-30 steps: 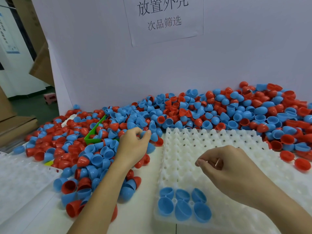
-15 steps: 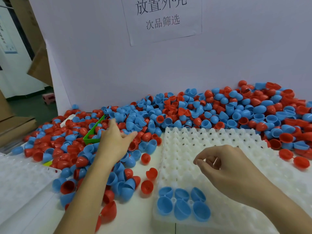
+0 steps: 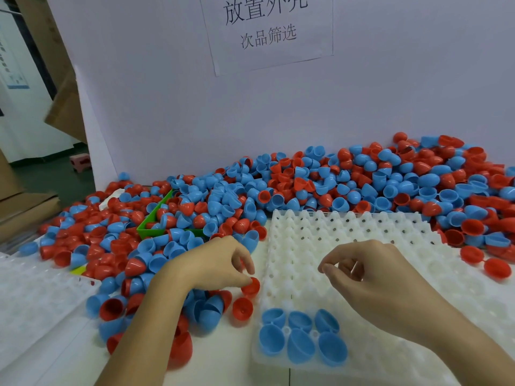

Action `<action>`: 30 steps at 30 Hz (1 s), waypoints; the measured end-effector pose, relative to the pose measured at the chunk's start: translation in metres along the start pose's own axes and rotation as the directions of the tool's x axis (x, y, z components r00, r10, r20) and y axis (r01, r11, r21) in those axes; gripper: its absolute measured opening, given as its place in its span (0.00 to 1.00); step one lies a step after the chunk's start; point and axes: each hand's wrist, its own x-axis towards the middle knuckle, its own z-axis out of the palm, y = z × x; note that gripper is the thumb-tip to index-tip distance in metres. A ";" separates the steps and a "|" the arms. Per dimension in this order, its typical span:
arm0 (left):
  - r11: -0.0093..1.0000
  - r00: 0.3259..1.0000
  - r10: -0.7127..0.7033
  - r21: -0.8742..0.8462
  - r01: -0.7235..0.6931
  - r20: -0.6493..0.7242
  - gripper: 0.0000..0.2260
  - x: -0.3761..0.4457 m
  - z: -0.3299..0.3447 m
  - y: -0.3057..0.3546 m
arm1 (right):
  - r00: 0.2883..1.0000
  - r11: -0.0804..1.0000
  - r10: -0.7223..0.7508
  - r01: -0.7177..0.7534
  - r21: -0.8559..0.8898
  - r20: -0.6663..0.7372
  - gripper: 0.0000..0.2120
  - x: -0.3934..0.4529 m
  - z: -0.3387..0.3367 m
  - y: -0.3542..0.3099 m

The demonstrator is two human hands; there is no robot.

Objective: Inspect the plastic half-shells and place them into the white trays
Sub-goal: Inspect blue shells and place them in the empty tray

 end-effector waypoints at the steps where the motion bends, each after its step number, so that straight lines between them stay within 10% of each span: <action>1: 1.000 1.000 0.003 0.009 -0.003 0.024 0.04 0.001 0.003 0.001 | 1.000 1.000 0.000 0.000 0.002 0.001 0.08 0.000 0.000 0.000; 11: 0.855 0.974 -0.068 -0.516 -0.055 -0.217 0.12 -0.008 -0.017 -0.004 | 1.000 1.000 -0.013 0.013 0.005 -0.002 0.09 0.001 0.000 0.000; 14: 0.359 0.762 -0.464 -0.882 -0.305 -0.452 0.11 -0.001 -0.024 -0.002 | 1.000 1.000 -0.015 0.015 0.012 -0.012 0.09 0.001 0.000 0.000; 17: -0.068 0.786 -0.496 -0.886 -0.458 -0.369 0.23 0.002 -0.026 -0.006 | 1.000 1.000 -0.016 0.016 0.010 -0.009 0.08 0.000 0.000 0.001; 19: 0.059 0.810 -0.468 -0.927 -0.370 -0.353 0.22 0.007 -0.021 -0.006 | 1.000 1.000 -0.016 0.016 0.013 -0.005 0.08 0.000 0.000 0.001; 21: 0.454 0.793 -0.419 -0.858 -0.239 -0.443 0.13 0.014 -0.009 -0.002 | 1.000 1.000 -0.014 0.014 0.015 0.000 0.08 0.000 0.000 0.000; 24: 0.947 0.804 -0.142 -0.315 -0.058 -0.577 0.08 0.023 0.012 0.001 | 1.000 1.000 -0.012 0.012 0.010 0.005 0.09 0.000 0.000 0.000; 30: 0.989 0.871 -0.034 0.108 0.100 -0.490 0.09 0.042 0.040 0.011 | 0.999 1.000 -0.027 0.027 0.001 0.022 0.08 -0.001 0.002 0.000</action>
